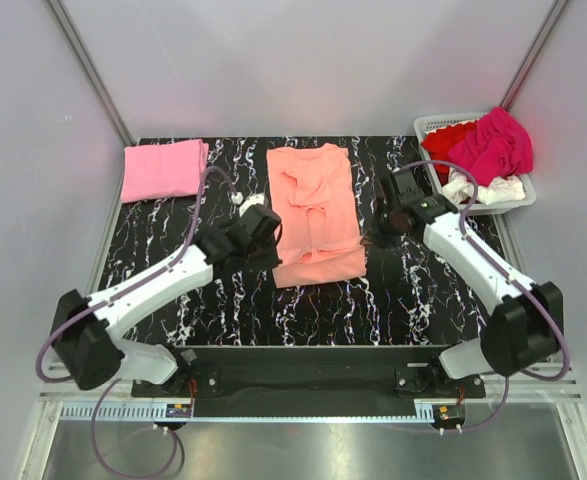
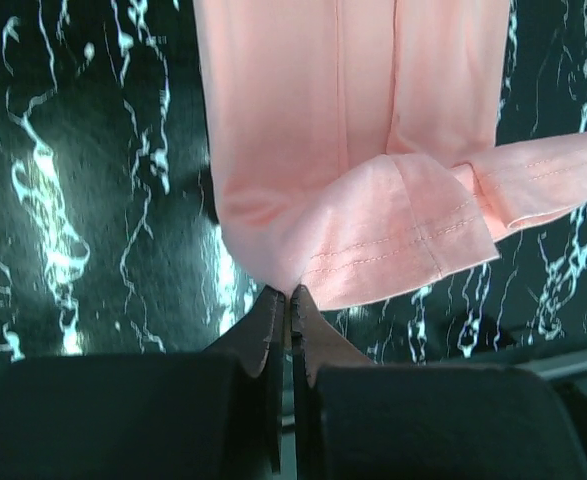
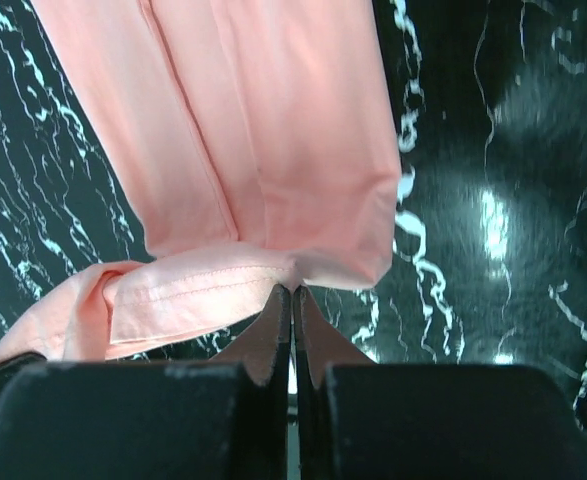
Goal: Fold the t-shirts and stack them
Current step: Fold the tshirt
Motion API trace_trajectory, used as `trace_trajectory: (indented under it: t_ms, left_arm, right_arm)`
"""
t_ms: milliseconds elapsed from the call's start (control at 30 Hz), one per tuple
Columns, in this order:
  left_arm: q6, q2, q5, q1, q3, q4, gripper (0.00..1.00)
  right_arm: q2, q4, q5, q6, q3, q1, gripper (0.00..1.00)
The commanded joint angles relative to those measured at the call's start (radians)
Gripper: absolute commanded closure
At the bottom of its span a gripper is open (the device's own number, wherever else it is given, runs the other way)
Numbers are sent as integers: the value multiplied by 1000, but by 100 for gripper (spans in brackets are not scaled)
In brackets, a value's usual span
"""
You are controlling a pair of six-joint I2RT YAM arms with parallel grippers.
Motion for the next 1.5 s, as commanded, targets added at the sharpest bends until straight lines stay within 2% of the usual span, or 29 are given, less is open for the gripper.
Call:
trace_trajectory:
  t_ms: [0, 400, 700, 1100, 1400, 1467]
  left_arm:
    - [125, 68, 75, 68, 90, 52, 98]
    - [254, 369, 221, 217, 312, 74, 100]
    - [292, 504, 290, 271, 400, 83, 100]
    - [325, 660, 359, 342, 510, 83, 100]
    - [346, 777, 418, 388, 605, 61, 91]
    - [349, 800, 429, 406, 651, 52, 85]
  right_arm:
    - [62, 44, 4, -84, 93, -23, 100]
    - [274, 91, -42, -146, 251, -87, 100]
    - [420, 111, -73, -148, 330, -113, 100]
    - [644, 62, -88, -154, 517, -143, 100]
    - [748, 44, -74, -127, 565, -167, 100]
    - [776, 30, -76, -119, 585, -172, 100]
